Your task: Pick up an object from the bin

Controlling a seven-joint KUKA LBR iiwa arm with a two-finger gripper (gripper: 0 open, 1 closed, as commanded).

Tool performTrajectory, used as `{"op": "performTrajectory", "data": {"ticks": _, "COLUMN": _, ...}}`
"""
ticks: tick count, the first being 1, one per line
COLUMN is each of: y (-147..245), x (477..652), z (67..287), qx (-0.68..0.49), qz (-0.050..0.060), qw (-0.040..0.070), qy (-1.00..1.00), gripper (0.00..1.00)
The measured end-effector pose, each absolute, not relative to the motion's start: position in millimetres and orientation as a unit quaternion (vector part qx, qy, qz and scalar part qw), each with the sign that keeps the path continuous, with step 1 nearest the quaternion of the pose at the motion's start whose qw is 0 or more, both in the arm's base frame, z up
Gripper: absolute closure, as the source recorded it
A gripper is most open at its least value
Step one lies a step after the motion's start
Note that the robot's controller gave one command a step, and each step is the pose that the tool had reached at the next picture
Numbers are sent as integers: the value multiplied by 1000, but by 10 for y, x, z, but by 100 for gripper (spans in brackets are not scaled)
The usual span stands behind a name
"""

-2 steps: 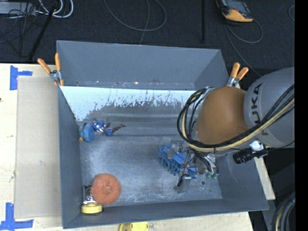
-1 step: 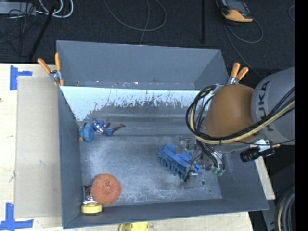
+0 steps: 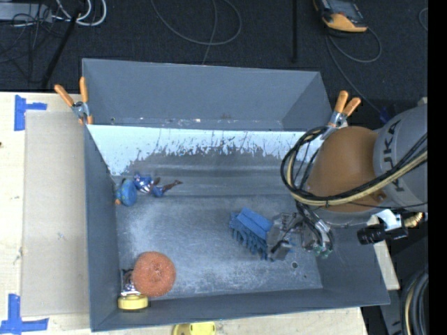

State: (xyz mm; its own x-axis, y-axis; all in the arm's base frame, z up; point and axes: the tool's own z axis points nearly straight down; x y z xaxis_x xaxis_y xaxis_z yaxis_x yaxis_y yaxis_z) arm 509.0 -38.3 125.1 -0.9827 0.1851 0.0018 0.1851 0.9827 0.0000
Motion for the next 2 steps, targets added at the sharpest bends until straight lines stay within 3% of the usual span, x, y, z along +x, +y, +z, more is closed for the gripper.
{"op": "performTrajectory", "data": {"ticks": 1, "y": -384, "x": 5090, "z": 1251, "qx": -93, "qz": 0, "qw": 1, "qy": -996, "gripper": 0}}
{"op": "performTrajectory", "data": {"ticks": 2, "y": -384, "x": 5090, "z": 1251, "qx": -93, "qz": 0, "qw": 1, "qy": -996, "gripper": 0}}
